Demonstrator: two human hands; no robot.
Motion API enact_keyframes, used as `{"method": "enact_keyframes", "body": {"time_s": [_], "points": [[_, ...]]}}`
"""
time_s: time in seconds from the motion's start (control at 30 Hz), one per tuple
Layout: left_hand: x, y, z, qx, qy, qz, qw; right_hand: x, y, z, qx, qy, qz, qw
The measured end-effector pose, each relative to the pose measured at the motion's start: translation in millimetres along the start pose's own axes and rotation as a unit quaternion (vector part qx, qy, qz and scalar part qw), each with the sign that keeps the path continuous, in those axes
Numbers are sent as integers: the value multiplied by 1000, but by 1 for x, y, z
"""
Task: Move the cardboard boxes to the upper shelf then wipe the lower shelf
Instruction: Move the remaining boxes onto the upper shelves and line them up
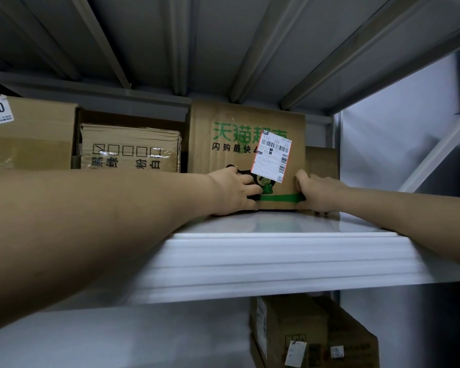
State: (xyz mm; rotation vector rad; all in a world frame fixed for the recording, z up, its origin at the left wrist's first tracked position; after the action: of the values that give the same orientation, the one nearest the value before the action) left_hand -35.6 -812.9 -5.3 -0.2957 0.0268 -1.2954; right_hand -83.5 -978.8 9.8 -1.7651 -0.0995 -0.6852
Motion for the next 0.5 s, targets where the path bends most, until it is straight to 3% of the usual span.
{"method": "enact_keyframes", "body": {"time_s": [0.27,0.5], "points": [[-13,-15,-2,21,19,8,1000,-15,-9,-1,69,24,85,994],[-29,-59,4,13,-32,-83,996,-39,-38,-8,-27,78,-26,996]]}}
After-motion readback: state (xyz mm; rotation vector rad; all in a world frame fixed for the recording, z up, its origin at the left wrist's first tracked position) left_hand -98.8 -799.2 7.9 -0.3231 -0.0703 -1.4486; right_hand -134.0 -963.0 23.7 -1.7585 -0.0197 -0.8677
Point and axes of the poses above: each hand's wrist, its own x-axis towards the middle knuckle, its own y-axis out of the palm, z = x × y, the point moved 5 cm from there along x, towards the middle knuckle, and after that the axes turned 1 degree about -z, right-handed, at the moved point
